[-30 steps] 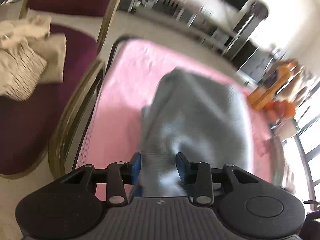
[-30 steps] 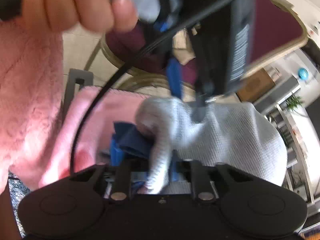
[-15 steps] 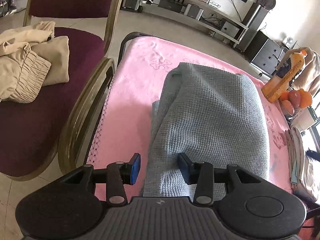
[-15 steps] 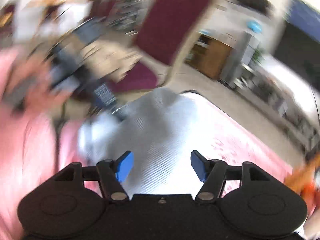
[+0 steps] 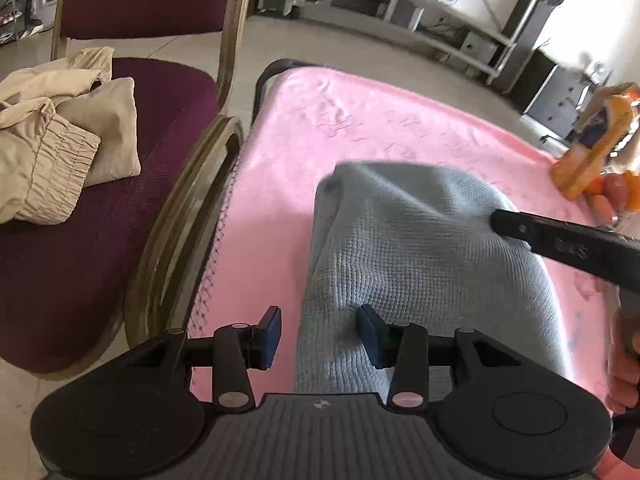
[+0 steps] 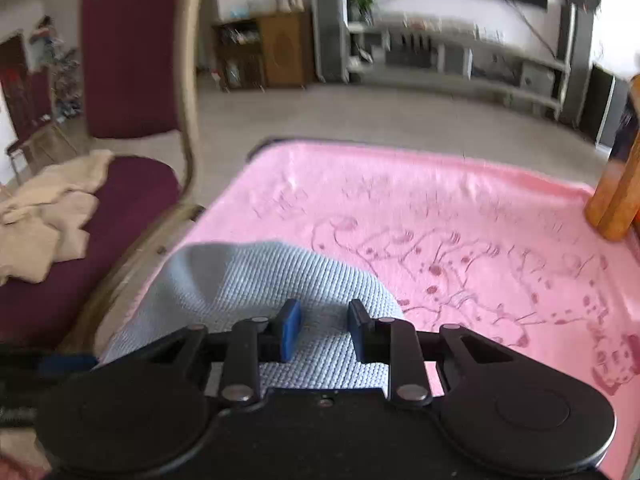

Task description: Fold clothes

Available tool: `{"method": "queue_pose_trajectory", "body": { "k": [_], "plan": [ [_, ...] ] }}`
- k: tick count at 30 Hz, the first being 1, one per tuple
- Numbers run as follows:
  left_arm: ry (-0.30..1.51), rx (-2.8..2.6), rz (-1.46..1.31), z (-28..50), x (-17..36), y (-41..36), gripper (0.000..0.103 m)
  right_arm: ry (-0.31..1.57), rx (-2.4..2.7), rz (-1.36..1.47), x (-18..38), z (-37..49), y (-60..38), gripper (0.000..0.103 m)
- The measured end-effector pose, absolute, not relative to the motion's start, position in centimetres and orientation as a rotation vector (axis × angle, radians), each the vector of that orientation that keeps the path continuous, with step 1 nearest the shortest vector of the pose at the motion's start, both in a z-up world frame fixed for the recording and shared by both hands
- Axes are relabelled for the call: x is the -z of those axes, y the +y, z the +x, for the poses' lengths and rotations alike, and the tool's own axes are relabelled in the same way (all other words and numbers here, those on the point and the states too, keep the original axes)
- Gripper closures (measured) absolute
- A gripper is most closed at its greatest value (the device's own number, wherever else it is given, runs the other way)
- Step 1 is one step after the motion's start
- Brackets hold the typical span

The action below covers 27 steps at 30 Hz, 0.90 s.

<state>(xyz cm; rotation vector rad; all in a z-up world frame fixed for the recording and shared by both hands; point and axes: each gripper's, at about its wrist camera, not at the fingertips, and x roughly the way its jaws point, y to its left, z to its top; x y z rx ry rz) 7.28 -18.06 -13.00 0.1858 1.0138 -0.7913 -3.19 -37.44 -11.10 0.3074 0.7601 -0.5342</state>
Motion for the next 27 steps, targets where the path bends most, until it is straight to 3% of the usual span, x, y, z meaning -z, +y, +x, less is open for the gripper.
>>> {"method": "queue_pose_trajectory", "body": {
  "k": [7, 12, 21, 27],
  "plan": [
    [1.088, 0.764, 0.17, 9.0, 14.2, -19.6, 0.059, 0.898, 0.567, 0.246, 15.0, 2.4, -39.0, 0.077],
    [1.087, 0.774, 0.17, 8.4, 14.3, -19.3, 0.058, 0.878, 0.574, 0.157, 15.6, 2.1, -37.8, 0.077],
    [0.906, 0.828, 0.05, 6.6, 11.2, -15.5, 0.064, 0.688, 0.533, 0.39, 8.7, -5.8, -39.0, 0.069],
    [0.844, 0.897, -0.003, 6.9, 9.8, -17.0, 0.073, 0.736, 0.506, 0.5, 8.1, -9.4, -39.1, 0.068]
  ]
}}
